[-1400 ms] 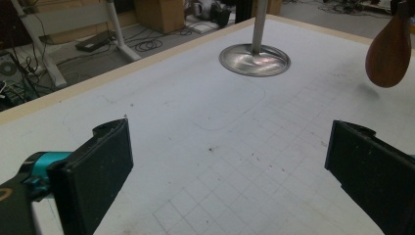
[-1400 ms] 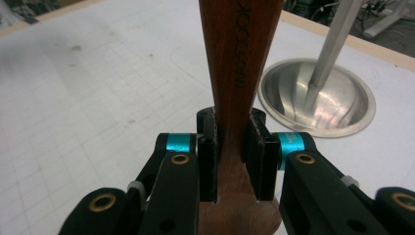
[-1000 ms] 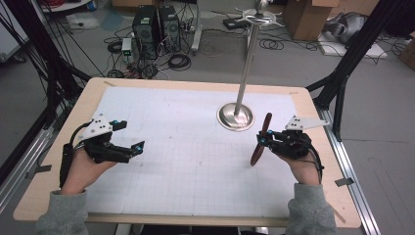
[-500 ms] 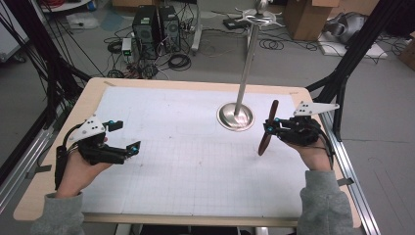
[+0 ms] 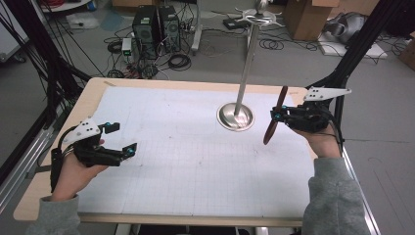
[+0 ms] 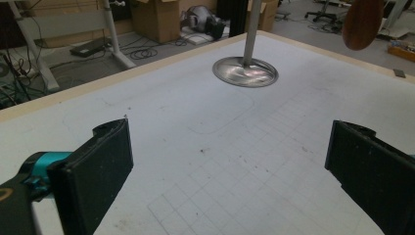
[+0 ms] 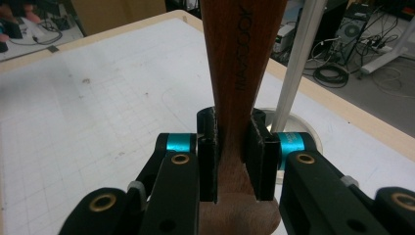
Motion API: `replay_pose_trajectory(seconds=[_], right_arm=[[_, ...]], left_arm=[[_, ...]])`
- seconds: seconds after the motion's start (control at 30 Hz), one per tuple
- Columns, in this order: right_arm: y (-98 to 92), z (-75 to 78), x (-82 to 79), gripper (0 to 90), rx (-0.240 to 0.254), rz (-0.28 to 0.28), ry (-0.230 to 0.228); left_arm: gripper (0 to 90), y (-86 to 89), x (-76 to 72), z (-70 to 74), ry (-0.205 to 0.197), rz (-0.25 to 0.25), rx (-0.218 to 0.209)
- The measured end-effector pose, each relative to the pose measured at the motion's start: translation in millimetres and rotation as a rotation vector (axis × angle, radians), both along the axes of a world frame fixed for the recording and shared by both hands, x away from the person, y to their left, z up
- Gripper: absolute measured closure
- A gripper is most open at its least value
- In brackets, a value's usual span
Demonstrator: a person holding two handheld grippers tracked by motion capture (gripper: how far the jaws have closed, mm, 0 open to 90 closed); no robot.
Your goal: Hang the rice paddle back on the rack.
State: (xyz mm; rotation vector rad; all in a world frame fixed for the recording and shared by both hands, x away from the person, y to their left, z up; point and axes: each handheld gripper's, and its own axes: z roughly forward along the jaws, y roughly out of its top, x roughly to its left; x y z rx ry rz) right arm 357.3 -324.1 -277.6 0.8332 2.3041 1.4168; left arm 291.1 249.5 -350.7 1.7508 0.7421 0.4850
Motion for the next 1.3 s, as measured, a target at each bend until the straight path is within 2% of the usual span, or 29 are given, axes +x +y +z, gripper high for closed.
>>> replay_pose_trajectory(seconds=[0.33,0.53,0.67,0.77,0.83,0.97,1.03,1.13,1.3], right_arm=[[-5.7,8.6,17.0,77.1,-0.007,-0.035,0.032],[-7.0,16.1,26.9,77.2,-0.006,-0.052,0.013],[-6.9,21.1,35.0,77.1,-0.032,-0.087,0.014],[-5.3,24.3,39.7,77.2,-0.056,-0.087,0.006],[-3.9,27.5,42.3,77.2,-0.044,-0.084,0.002],[-0.8,34.5,46.8,77.2,-0.055,-0.087,-0.020],[-0.8,38.4,50.2,77.2,-0.037,-0.079,-0.031],[0.4,42.7,55.2,77.2,-0.004,-0.063,-0.041],[5.1,49.9,62.5,77.2,-0.018,-0.047,-0.040]], left_arm=[[4.3,5.8,-5.6,1.4,0.000,0.012,-0.008],[4.3,8.1,-7.8,0.9,0.001,0.016,-0.009],[4.3,8.7,-10.3,1.4,-0.001,0.009,-0.017],[4.3,9.5,-11.9,1.2,-0.003,0.007,-0.012],[4.3,10.5,-12.8,0.8,-0.001,0.010,-0.009],[4.3,13.4,-14.9,-0.2,0.004,0.023,-0.011],[4.3,15.0,-16.0,-0.6,0.005,0.030,-0.023],[4.3,16.6,-16.5,-1.3,0.006,0.033,-0.017],[4.3,16.9,-17.6,-1.6,0.006,0.034,-0.012]])
